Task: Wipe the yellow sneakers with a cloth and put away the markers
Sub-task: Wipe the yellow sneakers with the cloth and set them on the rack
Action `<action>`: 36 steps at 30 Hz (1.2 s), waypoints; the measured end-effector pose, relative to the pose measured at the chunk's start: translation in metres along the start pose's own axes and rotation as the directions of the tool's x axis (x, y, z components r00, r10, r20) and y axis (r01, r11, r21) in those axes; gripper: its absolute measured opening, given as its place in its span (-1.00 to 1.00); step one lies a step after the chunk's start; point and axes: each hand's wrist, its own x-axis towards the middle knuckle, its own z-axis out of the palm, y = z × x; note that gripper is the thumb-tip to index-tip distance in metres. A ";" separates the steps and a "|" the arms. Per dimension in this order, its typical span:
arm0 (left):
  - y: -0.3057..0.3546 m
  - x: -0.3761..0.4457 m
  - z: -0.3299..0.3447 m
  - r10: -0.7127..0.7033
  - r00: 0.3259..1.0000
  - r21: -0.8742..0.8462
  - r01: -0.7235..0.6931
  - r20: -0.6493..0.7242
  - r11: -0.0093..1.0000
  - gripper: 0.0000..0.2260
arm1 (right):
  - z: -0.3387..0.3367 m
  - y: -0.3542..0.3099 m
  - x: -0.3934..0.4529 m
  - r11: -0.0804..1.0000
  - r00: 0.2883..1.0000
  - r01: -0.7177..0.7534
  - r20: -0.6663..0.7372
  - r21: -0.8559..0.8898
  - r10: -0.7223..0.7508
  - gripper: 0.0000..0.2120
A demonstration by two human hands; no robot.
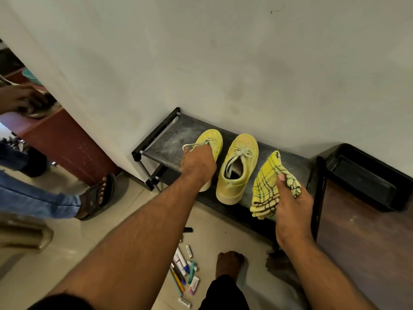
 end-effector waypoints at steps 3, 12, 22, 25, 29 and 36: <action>-0.011 -0.008 -0.018 -0.102 0.991 -0.203 0.084 -0.082 0.976 -0.77 | -0.004 -0.005 0.001 1.000 1.000 0.010 -0.008 0.004 -0.010 -0.90; 0.002 -0.134 -0.078 -0.132 0.966 -0.843 -0.120 -0.220 0.524 -0.79 | -0.030 -0.039 0.005 0.984 0.994 0.049 -0.105 0.170 -0.031 -0.91; 0.052 -0.136 -0.007 0.211 0.977 -0.897 -0.099 -0.006 0.430 -0.81 | -0.066 -0.073 0.020 0.951 0.984 0.154 -0.134 0.269 -0.121 -0.72; 0.057 -0.127 0.004 0.296 0.953 -0.901 -0.069 0.067 0.429 -0.66 | -0.071 -0.073 0.021 0.958 0.990 0.120 -0.107 0.261 -0.095 -0.70; 0.055 -0.107 0.014 0.334 0.930 -0.901 -0.009 0.151 0.434 -0.64 | -0.077 -0.073 0.024 0.968 0.997 0.055 -0.066 0.245 -0.040 -0.55; 0.056 -0.090 0.046 0.177 0.918 -0.908 0.293 0.355 0.301 -0.83 | -0.095 -0.052 0.024 0.921 0.941 0.324 0.171 -0.218 -0.291 -0.60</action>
